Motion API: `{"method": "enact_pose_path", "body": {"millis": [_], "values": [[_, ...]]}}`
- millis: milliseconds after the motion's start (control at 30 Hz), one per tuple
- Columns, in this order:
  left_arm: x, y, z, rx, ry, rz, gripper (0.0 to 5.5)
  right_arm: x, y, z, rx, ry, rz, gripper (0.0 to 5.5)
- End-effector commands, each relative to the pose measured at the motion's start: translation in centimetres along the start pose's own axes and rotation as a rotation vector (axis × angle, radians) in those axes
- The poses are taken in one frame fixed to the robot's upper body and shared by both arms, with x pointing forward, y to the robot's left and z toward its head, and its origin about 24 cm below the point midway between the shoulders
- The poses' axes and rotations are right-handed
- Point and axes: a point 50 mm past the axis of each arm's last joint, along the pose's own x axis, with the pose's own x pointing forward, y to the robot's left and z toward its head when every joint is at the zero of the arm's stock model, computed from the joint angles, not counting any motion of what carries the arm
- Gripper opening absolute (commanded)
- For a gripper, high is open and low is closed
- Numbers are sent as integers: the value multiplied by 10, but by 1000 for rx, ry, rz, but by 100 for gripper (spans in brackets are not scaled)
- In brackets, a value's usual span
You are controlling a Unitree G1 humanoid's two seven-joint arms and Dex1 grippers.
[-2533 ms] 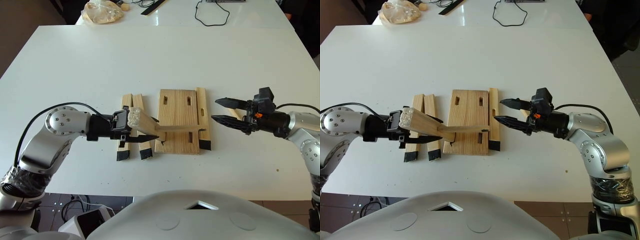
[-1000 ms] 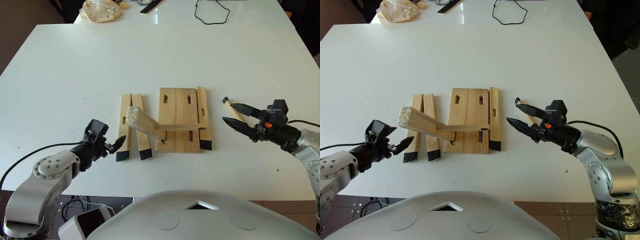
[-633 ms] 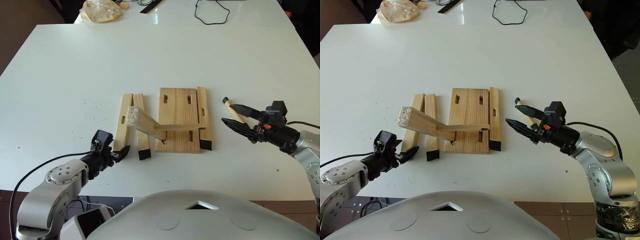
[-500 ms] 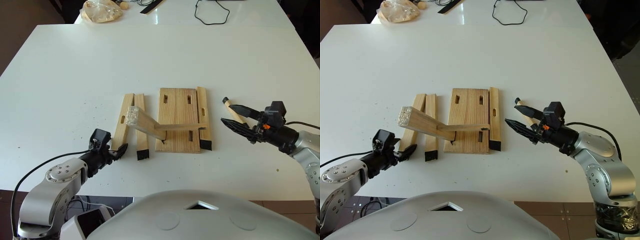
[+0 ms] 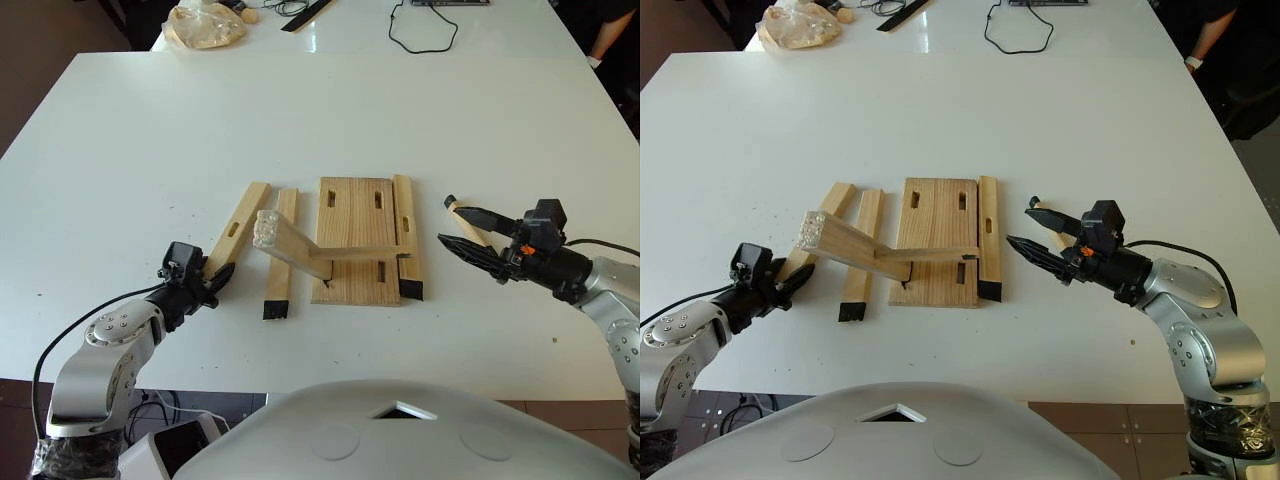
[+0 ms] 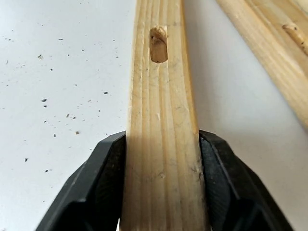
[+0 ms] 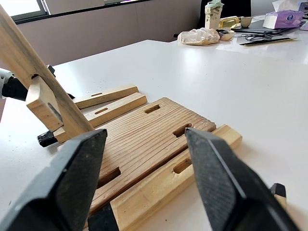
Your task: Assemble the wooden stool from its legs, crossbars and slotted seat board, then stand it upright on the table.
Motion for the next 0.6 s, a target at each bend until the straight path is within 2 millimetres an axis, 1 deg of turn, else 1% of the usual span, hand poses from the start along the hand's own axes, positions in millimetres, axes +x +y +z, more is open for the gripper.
{"method": "enact_pose_path", "body": {"millis": [33,100,200,267,300,333,400,467,533,600], "values": [[7,16,3,-38,-38,40,203,-2,-6,7,-40,0,-15,300],[8,23,28,-11,-168,45,203,-2,-10,11,-47,-15,-31,300],[1,33,84,60,-409,51,203,-3,-22,23,-65,-58,-68,300],[-8,30,118,90,-548,10,203,-5,-30,35,-63,-99,-85,300],[-14,27,137,107,-625,-22,203,-5,-34,44,-60,-133,-88,300],[-20,23,151,120,-685,-49,203,-5,-36,51,-56,-160,-86,300],[-39,3,185,175,-837,-204,203,-4,-39,75,-43,-243,-55,300],[-58,-21,207,227,-933,-408,203,0,-32,102,-44,-324,32,300],[-72,-38,221,248,-975,-558,203,6,-22,122,-47,-377,134,300],[-84,-56,228,274,-973,-743,203,15,-9,141,-46,-422,259,300]]}}
